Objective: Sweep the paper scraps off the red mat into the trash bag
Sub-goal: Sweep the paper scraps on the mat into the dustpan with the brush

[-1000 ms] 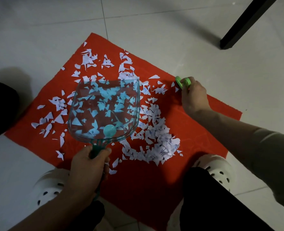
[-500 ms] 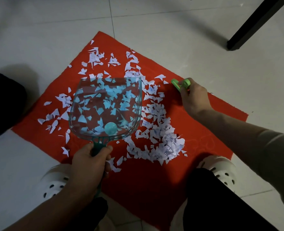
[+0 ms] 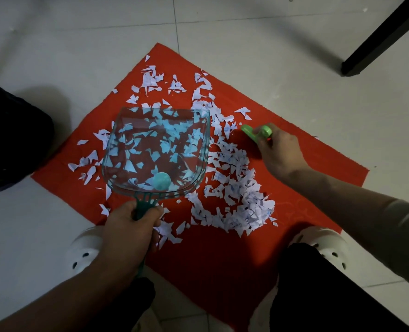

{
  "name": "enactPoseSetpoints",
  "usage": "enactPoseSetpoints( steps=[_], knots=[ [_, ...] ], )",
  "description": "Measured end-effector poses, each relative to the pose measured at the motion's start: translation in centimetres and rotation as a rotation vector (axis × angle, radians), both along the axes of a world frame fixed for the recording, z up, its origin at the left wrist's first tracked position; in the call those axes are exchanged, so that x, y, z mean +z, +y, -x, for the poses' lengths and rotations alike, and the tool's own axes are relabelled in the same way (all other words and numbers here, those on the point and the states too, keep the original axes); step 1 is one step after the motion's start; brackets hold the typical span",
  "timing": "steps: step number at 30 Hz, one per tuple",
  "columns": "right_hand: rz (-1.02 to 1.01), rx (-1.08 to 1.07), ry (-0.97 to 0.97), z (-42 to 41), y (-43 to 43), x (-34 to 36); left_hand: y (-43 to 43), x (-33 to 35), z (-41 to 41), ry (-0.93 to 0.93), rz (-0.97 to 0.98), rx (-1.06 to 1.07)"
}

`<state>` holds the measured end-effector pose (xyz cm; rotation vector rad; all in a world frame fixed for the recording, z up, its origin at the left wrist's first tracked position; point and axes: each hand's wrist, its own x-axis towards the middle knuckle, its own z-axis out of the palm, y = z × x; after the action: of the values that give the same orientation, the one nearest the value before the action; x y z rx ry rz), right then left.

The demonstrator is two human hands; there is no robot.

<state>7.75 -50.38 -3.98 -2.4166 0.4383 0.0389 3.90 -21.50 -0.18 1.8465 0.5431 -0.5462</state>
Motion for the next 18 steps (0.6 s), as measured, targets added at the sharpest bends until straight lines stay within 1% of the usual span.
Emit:
enactPoseSetpoints(
  steps=[3, 5, 8, 11, 15, 18],
  knots=[
    [-0.053, 0.124, 0.026, 0.8, 1.8, -0.2, 0.1, -0.3, 0.1, -0.003, -0.023, -0.02],
    [-0.07, 0.136, -0.015, 0.9, 2.2, -0.1, 0.1, -0.5, 0.2, 0.0, -0.054, -0.052],
    [-0.044, 0.057, -0.105, 0.3, 1.2, 0.1, 0.2, -0.9, 0.4, 0.017, -0.051, -0.062],
    [0.024, -0.058, -0.126, -0.9, -0.5, -0.3, 0.3, -1.1, 0.3, 0.032, -0.043, -0.064],
    [0.075, -0.169, -0.074, -2.9, -1.5, -1.2, 0.4, -1.1, 0.1, 0.036, -0.047, -0.089],
    [0.102, -0.126, 0.02, -3.4, -0.7, -1.3, 0.6, -1.1, 0.1, 0.033, -0.04, -0.069]
  ],
)
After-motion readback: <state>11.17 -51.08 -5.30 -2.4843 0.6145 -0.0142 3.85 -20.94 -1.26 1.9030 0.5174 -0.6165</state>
